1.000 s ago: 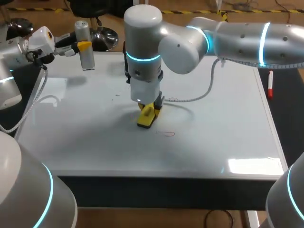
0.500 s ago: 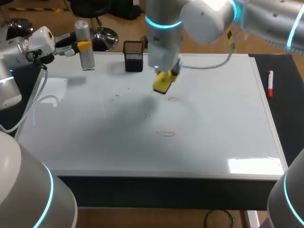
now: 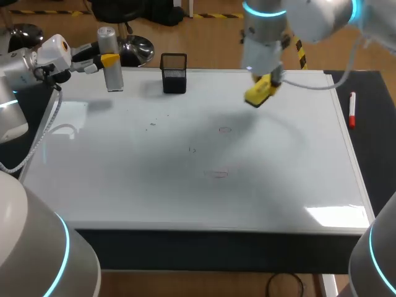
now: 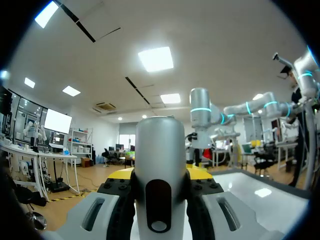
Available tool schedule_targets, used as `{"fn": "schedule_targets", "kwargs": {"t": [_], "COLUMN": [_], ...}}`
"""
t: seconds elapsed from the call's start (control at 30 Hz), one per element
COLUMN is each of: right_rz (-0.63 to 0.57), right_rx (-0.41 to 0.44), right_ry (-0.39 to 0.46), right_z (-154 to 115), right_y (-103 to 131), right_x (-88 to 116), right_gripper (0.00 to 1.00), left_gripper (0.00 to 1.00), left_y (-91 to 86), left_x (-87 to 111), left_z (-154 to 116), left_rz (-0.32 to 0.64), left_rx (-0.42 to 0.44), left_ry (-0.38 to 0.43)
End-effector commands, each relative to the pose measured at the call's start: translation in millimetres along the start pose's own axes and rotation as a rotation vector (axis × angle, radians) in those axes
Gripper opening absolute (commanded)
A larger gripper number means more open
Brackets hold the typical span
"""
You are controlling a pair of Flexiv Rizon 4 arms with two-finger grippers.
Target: Pick up the inspection probe, press it on each red-marked spot on the whiteboard one by one, put down the probe, pick up the eraser, and wipe off all the red marks.
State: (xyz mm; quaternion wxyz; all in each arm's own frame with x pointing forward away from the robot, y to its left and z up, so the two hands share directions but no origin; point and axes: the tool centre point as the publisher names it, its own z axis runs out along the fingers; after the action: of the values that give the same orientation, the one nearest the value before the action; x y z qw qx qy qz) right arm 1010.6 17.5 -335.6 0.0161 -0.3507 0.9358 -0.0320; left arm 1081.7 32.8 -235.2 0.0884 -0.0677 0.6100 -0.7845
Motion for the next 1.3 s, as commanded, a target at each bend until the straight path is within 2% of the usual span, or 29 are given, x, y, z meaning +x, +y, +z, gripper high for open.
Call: {"fn": "schedule_targets", "kwargs": {"t": [0.03,0.27,0.57,0.77,1.3], "right_rz": [0.039,0.128,0.173,0.207,0.209], "right_rx": [-0.031,-0.056,-0.098,-0.085,-0.088], "right_ry": [-0.012,-0.020,-0.026,-0.034,-0.036], "right_z": [0,4,13,15,14], "right_y": [-49,-105,-141,-151,-151], "right_x": [22,38,39,40,40], "right_gripper": [0.00,0.00,0.00,0.00,0.00], "left_gripper": [0.00,0.00,0.00,0.00,0.00], "left_y": [-1.1,-1.1,-1.1,-1.1,-1.1], "left_x": [0.6,0.6,0.6,0.6,0.6], "left_z": [0,0,0,0,0], "left_rz": [0.001,0.001,0.001,0.001,0.001], "left_rx": [0.000,0.000,0.000,0.000,0.000], "left_ry": [-0.001,-0.001,-0.001,-0.001,-0.001]}}
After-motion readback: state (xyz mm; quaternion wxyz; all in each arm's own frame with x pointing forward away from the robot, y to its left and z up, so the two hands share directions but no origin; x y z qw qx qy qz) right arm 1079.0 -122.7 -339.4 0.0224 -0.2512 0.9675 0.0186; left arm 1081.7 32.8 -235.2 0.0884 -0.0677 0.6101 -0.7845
